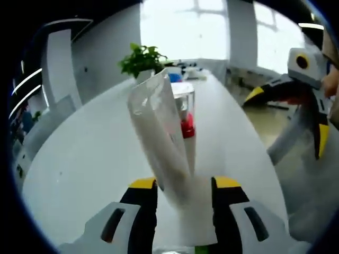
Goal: Arrange the skincare products in the storage area until every visible bottle or jar stands upright without overlapping.
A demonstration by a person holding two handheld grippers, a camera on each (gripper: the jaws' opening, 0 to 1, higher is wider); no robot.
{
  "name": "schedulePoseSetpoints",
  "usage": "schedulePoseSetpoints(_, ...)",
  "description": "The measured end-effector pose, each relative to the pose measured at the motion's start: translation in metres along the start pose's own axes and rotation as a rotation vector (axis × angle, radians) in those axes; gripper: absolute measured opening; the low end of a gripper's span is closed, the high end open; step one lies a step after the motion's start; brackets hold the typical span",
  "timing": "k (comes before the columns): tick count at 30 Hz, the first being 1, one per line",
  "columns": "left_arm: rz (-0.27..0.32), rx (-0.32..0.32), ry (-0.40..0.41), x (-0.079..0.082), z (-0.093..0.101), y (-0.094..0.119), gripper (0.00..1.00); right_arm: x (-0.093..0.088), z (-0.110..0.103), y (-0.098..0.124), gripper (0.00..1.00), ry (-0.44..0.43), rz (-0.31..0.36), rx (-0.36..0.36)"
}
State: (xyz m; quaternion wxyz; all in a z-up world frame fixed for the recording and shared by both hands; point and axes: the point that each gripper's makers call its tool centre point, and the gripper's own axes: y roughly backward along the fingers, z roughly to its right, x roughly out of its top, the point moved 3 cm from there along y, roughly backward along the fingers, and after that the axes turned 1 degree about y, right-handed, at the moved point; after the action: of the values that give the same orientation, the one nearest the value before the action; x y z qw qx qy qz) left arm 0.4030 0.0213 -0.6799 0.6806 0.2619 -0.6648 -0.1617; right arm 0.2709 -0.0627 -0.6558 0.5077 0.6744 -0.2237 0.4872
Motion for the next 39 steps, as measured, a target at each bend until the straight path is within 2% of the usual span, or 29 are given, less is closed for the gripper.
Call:
schedulePoseSetpoints(3, -0.019, 0.020, 0.042, -0.006, -0.001, 0.008, 0.49, 0.000, -0.001, 0.000, 0.98, -0.001, 0.002, 0.005)
schedulePoseSetpoints(5, -0.006, 0.047, 0.059, -0.008, -0.003, 0.017, 0.54, 0.001, -0.001, 0.000, 0.98, -0.010, 0.009, 0.010)
schedulePoseSetpoints(8, -0.004, 0.101, 0.145, -0.015, -0.003, 0.033, 0.60, 0.002, -0.002, 0.000, 0.98, -0.019, 0.017, 0.019)
schedulePoseSetpoints(10, -0.004, 0.119, 0.175, -0.020, -0.002, 0.041, 0.64, 0.003, -0.004, -0.001, 0.98, -0.027, 0.021, 0.024)
schedulePoseSetpoints(14, -0.001, 0.158, 0.218, -0.033, 0.003, 0.060, 0.65, 0.004, -0.009, -0.004, 0.97, -0.022, 0.015, 0.035)
schedulePoseSetpoints(17, -0.013, 0.190, 0.289, -0.045, 0.008, 0.072, 0.67, 0.003, -0.016, -0.008, 0.98, -0.021, 0.000, 0.057)
schedulePoseSetpoints(18, 0.001, 0.197, 0.315, -0.048, 0.010, 0.075, 0.69, 0.000, -0.018, -0.009, 0.98, -0.008, -0.017, 0.063)
schedulePoseSetpoints(22, 0.019, 0.221, 0.362, -0.056, 0.018, 0.085, 0.73, 0.000, -0.026, -0.010, 0.98, 0.037, -0.033, 0.087)
schedulePoseSetpoints(26, 0.023, 0.247, 0.455, -0.066, 0.031, 0.093, 0.75, -0.001, -0.027, -0.009, 0.98, 0.042, -0.037, 0.093)
schedulePoseSetpoints(32, 0.060, 0.300, 0.490, -0.070, 0.045, 0.104, 0.80, -0.001, -0.026, -0.010, 0.96, 0.040, -0.043, 0.082)
schedulePoseSetpoints(39, 0.076, 0.368, 0.505, -0.081, 0.061, 0.130, 0.83, -0.003, -0.027, -0.011, 0.95, 0.058, -0.047, 0.086)
